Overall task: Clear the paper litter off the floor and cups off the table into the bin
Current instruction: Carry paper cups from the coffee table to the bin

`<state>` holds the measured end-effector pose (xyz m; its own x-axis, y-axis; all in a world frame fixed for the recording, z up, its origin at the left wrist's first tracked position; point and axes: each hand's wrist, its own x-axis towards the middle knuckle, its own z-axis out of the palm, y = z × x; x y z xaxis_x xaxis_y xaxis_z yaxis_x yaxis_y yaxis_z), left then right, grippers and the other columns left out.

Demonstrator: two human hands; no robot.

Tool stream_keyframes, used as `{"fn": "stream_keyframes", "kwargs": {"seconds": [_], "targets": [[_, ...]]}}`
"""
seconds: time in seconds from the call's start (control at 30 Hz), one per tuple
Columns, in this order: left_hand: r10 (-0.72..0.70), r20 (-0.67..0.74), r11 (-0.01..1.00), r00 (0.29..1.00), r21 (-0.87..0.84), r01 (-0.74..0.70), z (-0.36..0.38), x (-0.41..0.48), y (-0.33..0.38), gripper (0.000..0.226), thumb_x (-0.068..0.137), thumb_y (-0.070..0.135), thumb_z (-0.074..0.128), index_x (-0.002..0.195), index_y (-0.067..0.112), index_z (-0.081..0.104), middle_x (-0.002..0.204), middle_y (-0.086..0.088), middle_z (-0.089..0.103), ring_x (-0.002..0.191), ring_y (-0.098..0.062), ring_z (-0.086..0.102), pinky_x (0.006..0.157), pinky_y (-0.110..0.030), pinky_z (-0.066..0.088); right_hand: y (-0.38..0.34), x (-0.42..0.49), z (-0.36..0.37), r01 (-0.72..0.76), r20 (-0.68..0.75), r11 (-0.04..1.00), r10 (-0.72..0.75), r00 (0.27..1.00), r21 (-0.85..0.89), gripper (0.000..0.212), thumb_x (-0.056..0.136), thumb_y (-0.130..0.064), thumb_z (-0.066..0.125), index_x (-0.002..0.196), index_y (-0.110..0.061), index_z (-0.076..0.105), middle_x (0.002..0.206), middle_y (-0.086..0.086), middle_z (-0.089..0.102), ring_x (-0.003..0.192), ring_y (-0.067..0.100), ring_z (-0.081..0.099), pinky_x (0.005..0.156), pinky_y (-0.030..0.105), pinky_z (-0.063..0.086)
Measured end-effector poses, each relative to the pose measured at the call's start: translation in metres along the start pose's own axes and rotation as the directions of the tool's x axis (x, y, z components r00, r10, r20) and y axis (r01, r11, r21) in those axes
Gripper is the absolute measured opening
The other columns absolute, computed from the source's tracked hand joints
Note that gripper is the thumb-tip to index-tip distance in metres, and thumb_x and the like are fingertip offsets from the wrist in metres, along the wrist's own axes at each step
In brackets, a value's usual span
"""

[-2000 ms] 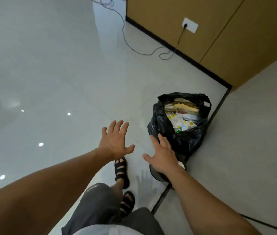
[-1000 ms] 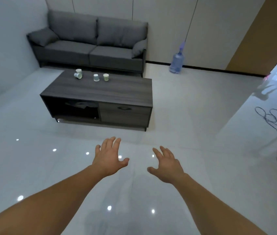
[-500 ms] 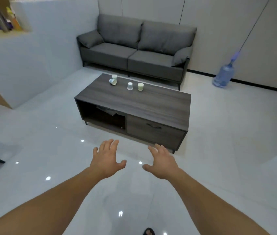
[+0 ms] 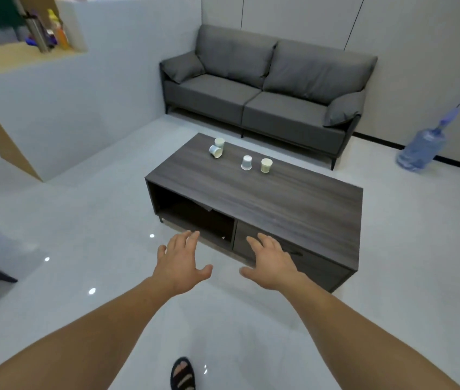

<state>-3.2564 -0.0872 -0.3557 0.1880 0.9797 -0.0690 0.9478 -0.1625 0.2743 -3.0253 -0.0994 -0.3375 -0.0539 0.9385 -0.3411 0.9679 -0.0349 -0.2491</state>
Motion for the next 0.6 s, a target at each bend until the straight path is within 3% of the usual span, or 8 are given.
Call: {"fn": "stream_keyframes", "kwargs": {"seconds": [0.2,0.6], "targets": [[0.095,0.008,0.995,0.995,0.017,-0.095,-0.018,0.109,-0.019,0.092,0.079,0.067,0.050,0.151,0.026,0.011,0.158,0.002,0.015,0.146,-0.019,0.010,0.115,-0.048,0.017,-0.001,0.079,-0.032,-0.080,0.009,0.996,0.080,0.997,0.035,0.086,0.089,-0.058,0.056,0.155,-0.029,0.011,0.163,0.001,0.004,0.149,0.026,0.006,0.116,0.054,0.022],[0.138,0.088,0.989,0.987,0.049,-0.142,-0.017,0.312,-0.021,0.095,0.076,0.069,0.051,0.151,0.026,0.011,0.157,0.002,0.015,0.145,-0.020,0.012,0.115,-0.050,0.017,0.041,0.256,-0.081,-0.170,0.060,0.983,0.166,0.984,0.066,0.086,0.089,-0.054,0.058,0.156,-0.026,0.011,0.164,0.003,0.004,0.149,0.026,0.007,0.116,0.051,0.023]]}}
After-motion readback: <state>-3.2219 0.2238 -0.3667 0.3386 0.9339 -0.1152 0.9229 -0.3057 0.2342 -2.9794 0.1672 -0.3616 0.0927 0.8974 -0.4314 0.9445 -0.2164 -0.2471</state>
